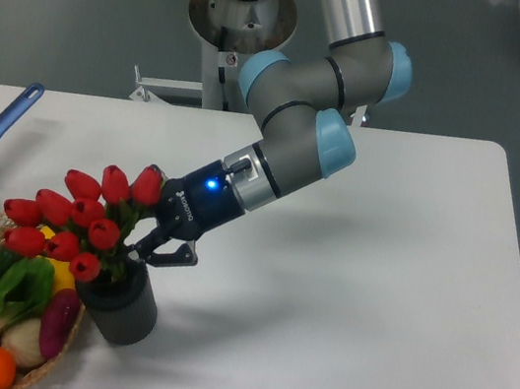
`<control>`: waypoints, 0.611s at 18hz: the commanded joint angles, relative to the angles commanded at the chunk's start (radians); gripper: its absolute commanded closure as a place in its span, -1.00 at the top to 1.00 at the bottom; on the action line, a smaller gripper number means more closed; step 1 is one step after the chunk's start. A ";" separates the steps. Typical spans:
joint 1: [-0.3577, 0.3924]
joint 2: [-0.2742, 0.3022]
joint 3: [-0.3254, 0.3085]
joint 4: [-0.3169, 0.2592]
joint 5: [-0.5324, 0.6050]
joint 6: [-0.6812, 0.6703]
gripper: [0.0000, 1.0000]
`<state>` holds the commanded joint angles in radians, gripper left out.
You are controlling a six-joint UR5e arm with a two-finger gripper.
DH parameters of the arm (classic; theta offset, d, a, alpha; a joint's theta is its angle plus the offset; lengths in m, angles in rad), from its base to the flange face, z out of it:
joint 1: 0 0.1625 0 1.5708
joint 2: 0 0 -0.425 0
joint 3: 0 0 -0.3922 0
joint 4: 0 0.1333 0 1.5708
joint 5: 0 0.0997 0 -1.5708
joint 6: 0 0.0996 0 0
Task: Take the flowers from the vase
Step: 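Lift the tulip bunch up out of the vase and away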
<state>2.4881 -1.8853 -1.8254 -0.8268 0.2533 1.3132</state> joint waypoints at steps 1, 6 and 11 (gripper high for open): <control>0.003 0.009 0.000 0.000 -0.012 -0.014 -0.12; 0.003 0.029 0.000 0.000 -0.017 -0.058 -0.13; 0.006 0.032 0.003 0.000 -0.051 -0.060 -0.13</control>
<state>2.4942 -1.8531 -1.8224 -0.8268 0.2025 1.2533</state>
